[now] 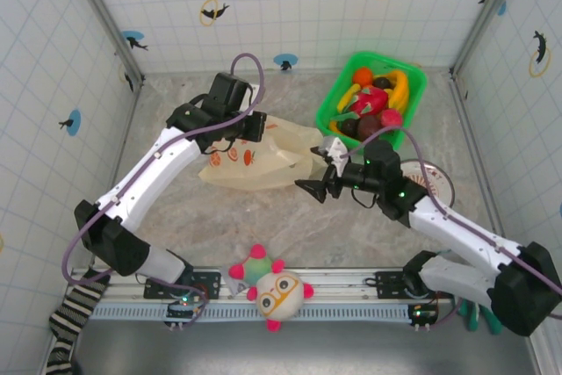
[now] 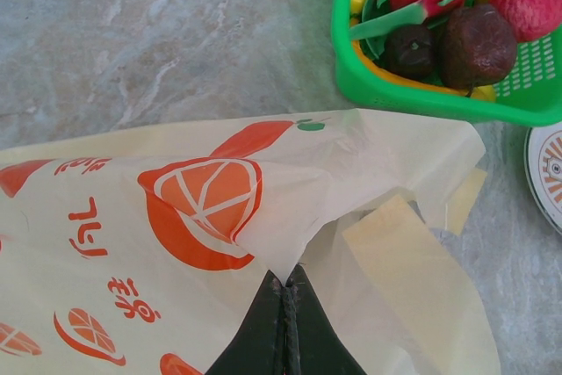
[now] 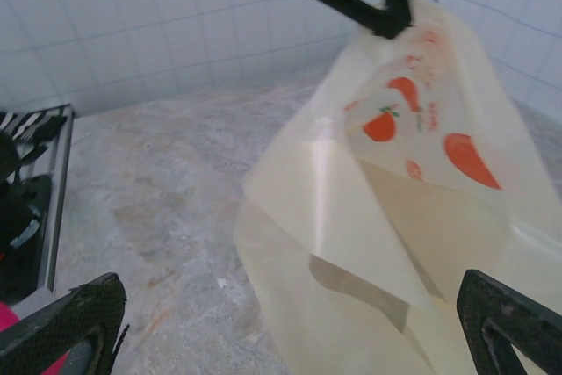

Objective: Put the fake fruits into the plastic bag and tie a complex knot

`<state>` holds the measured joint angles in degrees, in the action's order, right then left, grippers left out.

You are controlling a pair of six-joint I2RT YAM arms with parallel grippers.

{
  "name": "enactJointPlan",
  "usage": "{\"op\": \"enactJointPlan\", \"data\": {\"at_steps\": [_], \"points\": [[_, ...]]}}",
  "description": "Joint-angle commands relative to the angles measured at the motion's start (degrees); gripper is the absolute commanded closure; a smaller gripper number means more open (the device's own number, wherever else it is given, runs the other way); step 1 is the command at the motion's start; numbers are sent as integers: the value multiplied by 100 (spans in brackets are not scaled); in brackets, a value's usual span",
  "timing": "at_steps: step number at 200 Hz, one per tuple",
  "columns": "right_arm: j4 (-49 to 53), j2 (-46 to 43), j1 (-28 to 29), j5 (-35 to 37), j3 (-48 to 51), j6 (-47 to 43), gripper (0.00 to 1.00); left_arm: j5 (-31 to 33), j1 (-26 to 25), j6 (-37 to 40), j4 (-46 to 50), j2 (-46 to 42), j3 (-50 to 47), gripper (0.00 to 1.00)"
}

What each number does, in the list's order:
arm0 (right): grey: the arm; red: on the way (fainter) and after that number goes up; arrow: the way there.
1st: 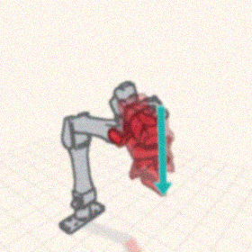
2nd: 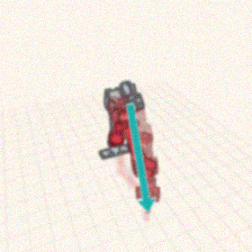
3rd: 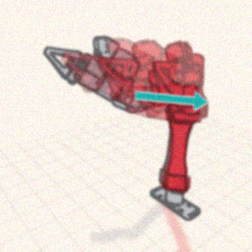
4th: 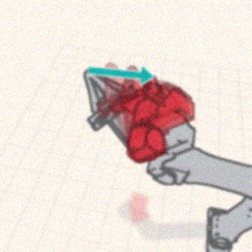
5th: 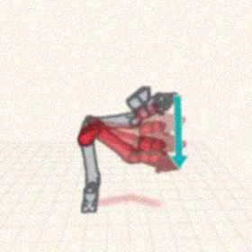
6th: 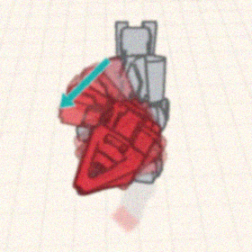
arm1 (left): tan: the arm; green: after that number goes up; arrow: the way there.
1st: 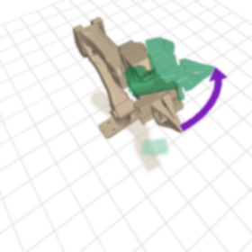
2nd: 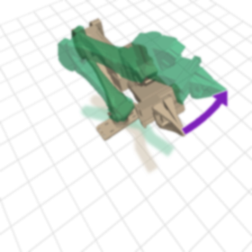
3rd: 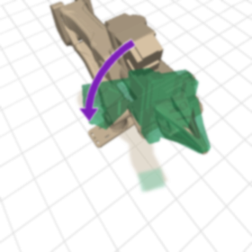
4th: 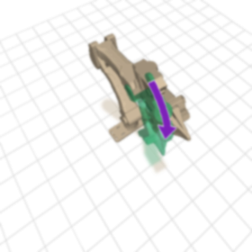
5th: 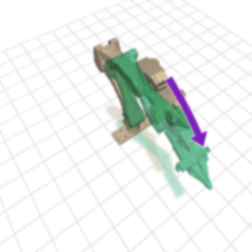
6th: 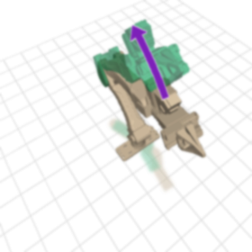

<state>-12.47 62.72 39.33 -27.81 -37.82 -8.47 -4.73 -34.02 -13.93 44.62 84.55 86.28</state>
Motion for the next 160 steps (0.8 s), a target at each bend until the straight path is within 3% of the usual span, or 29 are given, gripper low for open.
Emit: {"op": "enactJointPlan", "data": {"at_steps": [1,57,125,160], "points": [[257,650,-21,-792,-673,-893,0,-144,18,-11,-59,61,-23,100],[53,1717,314,-1045,-1230,-564,1,-67,26,-132,-101,104,-25,100],[-945,964,1320,-135,560,968,5,358,24,-370,-154,289,214,100],[-1428,1033,1670,-49,1071,1440,5,396,26,-400,-199,286,173,100]]}}
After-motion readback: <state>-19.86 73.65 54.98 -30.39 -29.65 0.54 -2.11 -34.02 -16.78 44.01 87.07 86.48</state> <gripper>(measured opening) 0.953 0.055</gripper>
